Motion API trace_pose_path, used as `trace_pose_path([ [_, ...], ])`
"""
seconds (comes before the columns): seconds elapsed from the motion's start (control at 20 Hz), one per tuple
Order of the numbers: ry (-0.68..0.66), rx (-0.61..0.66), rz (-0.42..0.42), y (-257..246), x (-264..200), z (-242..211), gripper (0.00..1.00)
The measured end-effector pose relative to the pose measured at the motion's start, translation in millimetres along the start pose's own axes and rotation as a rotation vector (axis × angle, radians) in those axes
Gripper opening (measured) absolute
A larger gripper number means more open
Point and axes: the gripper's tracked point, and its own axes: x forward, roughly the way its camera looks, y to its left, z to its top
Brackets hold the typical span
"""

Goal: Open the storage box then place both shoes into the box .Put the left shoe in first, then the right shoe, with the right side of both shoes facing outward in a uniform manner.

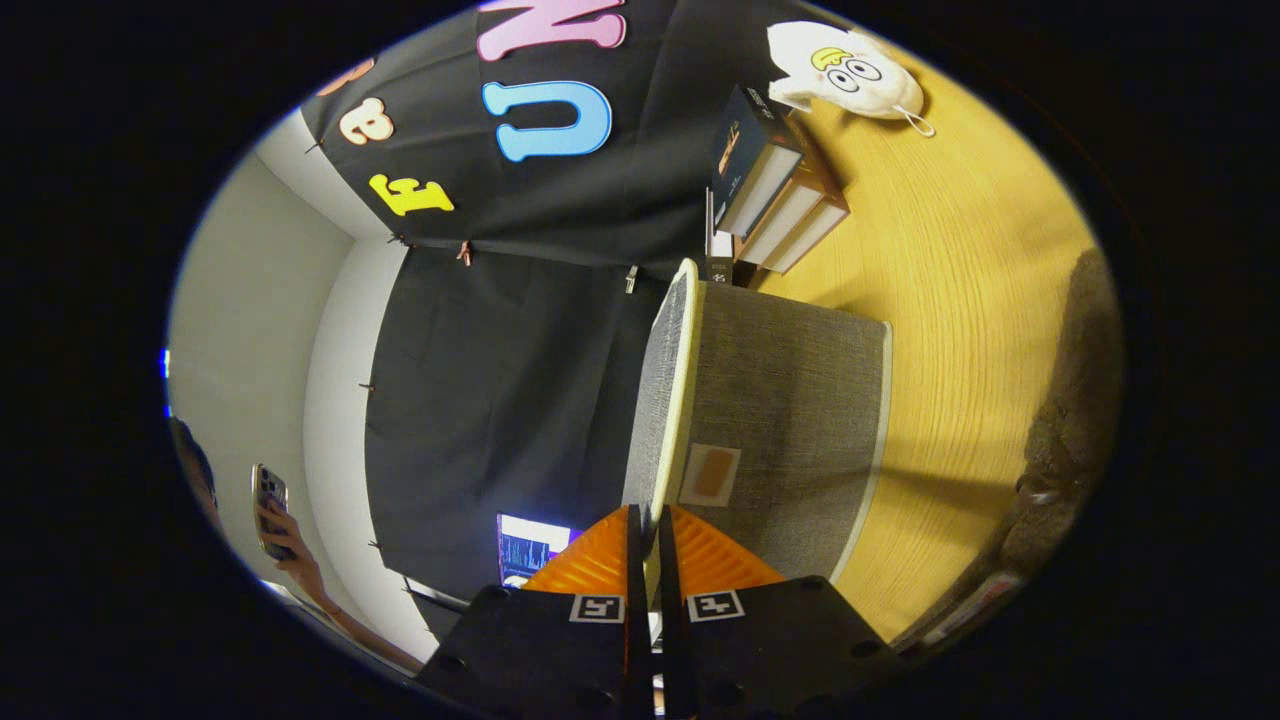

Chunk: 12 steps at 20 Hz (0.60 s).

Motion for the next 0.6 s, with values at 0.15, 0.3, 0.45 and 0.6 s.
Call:
trace_pose_path([
  [0.15, -0.038, -0.059, -0.001, 25, 1, 2, 0.08],
  [0.3, -0.086, -0.130, -0.005, 54, 7, 11, 0.08],
  [0.45, -0.104, -0.222, -0.020, 83, 26, 13, 0.08],
  [0.6, -0.091, -0.291, -0.022, 114, 50, 8, 0.09],
])
